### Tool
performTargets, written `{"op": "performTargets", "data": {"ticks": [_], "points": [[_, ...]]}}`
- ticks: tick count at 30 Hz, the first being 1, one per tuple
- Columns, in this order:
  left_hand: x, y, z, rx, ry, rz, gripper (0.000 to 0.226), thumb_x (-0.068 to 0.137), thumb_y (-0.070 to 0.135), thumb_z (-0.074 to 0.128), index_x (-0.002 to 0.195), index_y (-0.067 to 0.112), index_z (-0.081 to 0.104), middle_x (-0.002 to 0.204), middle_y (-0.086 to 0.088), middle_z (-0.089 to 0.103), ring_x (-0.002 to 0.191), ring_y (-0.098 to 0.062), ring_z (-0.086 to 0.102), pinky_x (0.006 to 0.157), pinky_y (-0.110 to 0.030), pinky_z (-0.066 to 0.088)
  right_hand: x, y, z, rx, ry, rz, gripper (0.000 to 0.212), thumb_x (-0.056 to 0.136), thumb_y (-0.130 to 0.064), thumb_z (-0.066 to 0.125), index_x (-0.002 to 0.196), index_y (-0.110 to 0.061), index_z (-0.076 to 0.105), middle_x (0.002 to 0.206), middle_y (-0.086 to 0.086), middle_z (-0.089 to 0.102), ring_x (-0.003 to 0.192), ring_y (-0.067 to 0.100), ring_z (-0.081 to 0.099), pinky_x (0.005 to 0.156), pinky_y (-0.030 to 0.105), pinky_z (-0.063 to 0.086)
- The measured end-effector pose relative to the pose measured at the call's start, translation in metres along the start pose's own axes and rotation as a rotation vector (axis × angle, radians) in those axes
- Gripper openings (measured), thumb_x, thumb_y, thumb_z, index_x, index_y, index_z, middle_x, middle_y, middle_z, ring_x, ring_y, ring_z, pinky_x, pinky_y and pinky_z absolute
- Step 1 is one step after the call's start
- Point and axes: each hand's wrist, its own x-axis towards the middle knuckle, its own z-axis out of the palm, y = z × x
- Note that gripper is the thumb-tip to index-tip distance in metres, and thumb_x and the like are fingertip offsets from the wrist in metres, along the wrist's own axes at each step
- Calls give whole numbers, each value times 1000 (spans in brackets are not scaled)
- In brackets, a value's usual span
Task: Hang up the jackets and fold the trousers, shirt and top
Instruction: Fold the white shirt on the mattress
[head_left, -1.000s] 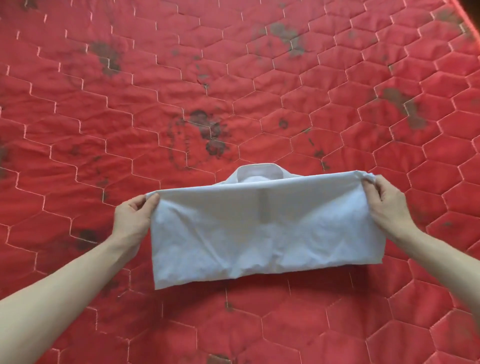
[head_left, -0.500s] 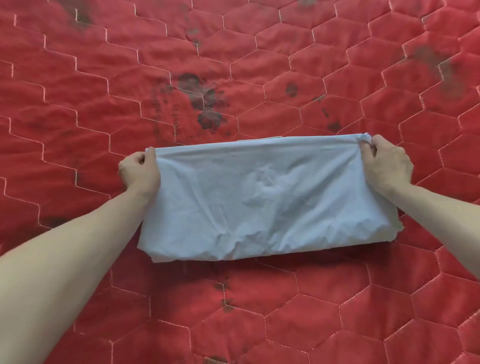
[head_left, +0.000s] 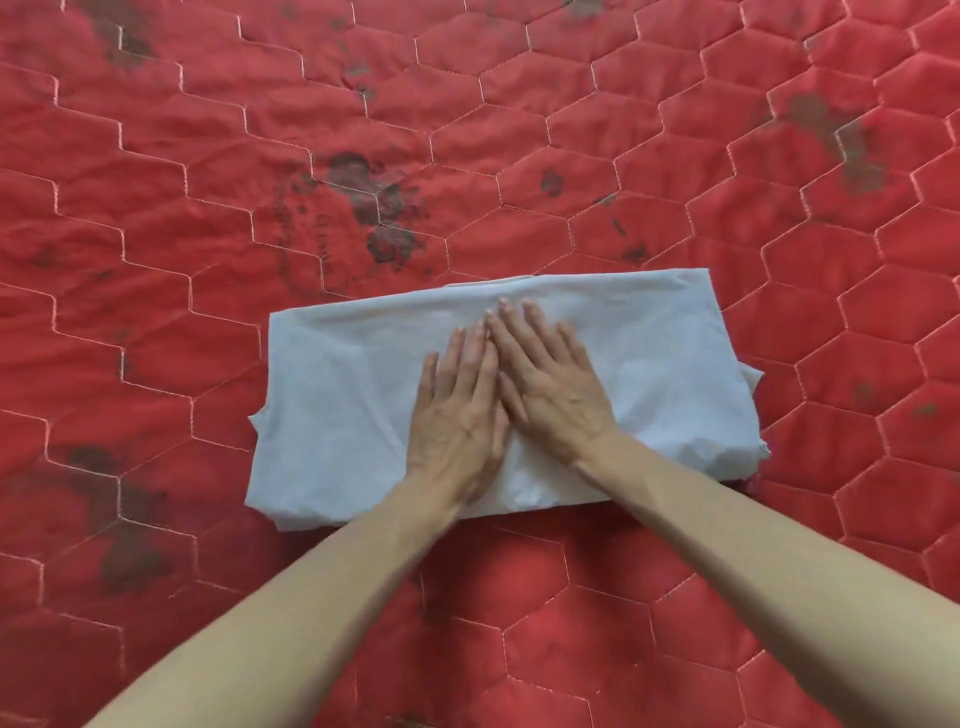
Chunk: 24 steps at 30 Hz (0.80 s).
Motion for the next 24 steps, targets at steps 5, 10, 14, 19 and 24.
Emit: {"op": "performTargets", "data": {"ticks": [5,10,14,19,24], "points": [[9,-47,22,119,-49,-52,73,104,55,31,167,21,17,176,-4,7,163,-23,1,129,-54,7,-2,39,17,-24,-93,74,69,107,-57,26,167,-29,10,175,-6,1,162,18,-2,129,50,5],[-7,-98,8,136,-48,-125,72,104,55,25,168,27,9,176,-1,2,162,-21,-3,130,-51,4,-31,98,2,20,-30,338,68,106,-58,22,167,-29,14,175,-3,8,161,20,6,129,48,7],[-34,-122,-15,156,-132,-185,72,103,56,18,168,25,10,176,-2,0,162,-22,-6,131,-46,-1,-65,129,-16,3,-86,380,70,106,-59,17,167,-28,9,176,-2,3,162,17,-1,130,50,6],[-57,-97,-25,156,-78,-243,72,104,54,20,167,18,19,175,-8,11,162,-27,4,130,-52,4,-85,105,-20,26,-6,381,70,106,-55,23,166,-19,19,175,3,10,162,23,6,127,54,9],[-90,-105,-10,147,-66,-267,75,101,57,28,167,24,17,176,-3,8,163,-26,0,129,-58,6,-125,110,-3,-8,-21,455,73,103,-58,24,166,-22,19,175,3,10,161,27,8,128,56,12]]}}
